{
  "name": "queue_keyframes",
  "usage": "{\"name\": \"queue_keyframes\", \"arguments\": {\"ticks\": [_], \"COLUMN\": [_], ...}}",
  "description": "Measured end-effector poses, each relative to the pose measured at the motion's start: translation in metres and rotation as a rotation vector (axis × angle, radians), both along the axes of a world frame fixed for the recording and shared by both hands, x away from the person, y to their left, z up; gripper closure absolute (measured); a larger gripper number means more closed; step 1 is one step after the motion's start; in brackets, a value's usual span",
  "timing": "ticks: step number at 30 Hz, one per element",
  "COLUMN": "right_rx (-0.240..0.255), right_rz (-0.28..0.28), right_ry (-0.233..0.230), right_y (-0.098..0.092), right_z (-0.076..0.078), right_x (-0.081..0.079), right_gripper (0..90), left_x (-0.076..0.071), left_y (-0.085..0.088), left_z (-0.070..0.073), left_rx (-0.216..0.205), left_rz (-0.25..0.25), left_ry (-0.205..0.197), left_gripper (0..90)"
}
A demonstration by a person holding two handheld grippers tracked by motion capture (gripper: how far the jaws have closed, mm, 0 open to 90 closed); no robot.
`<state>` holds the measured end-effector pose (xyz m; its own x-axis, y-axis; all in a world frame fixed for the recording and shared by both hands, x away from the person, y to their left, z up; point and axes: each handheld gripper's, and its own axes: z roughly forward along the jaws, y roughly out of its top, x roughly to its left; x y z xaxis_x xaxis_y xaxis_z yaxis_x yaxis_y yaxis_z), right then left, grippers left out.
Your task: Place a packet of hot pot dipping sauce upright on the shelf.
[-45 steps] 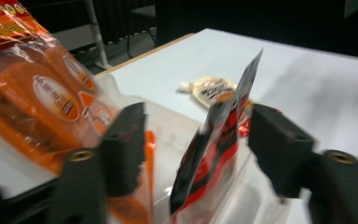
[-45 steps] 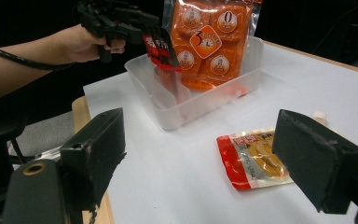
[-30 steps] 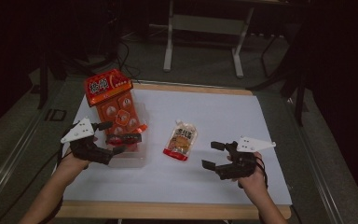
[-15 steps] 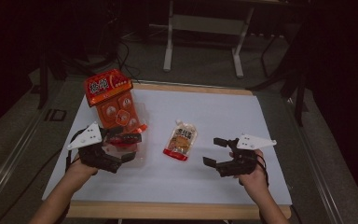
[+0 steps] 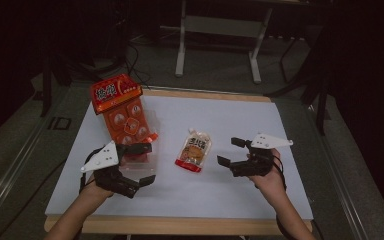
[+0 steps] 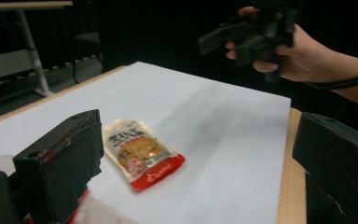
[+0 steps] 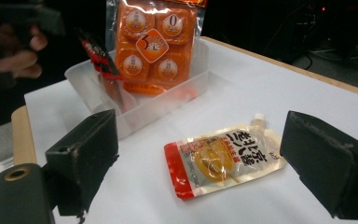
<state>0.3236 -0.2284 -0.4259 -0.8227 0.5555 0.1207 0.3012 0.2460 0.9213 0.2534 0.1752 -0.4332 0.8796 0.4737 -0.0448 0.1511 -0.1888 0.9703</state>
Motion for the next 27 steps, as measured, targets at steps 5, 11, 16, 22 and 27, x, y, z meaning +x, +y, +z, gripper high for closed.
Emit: {"name": "queue_keyframes", "arguments": {"ticks": [5,11,16,22,27], "right_rx": [-0.022,-0.054,-0.065,-0.080,-0.075], "right_rz": [-0.027,-0.059,-0.084,-0.098,-0.109], "right_ry": [-0.013,-0.028,-0.023,0.005,0.044], "right_y": [0.002,0.003,0.005,0.009,0.013], "right_z": [-0.003,-0.007,-0.013,-0.019,-0.026], "right_x": [0.012,0.026,0.037,0.049,0.061], "right_gripper": [13.7,14.2,14.6,14.9,17.3], "left_x": [-0.008,-0.019,-0.026,-0.036,-0.043], "left_y": [-0.009,-0.021,-0.030,-0.036,-0.039], "left_z": [-0.004,-0.011,-0.019,-0.028,-0.036], "left_rx": [0.001,0.020,0.024,0.019,0.032], "left_rz": [-0.026,-0.057,-0.077,-0.083,-0.084], "left_ry": [-0.001,0.001,0.008,0.013,0.016], "left_gripper": [2.3,2.3,2.3,2.3,2.3]}}
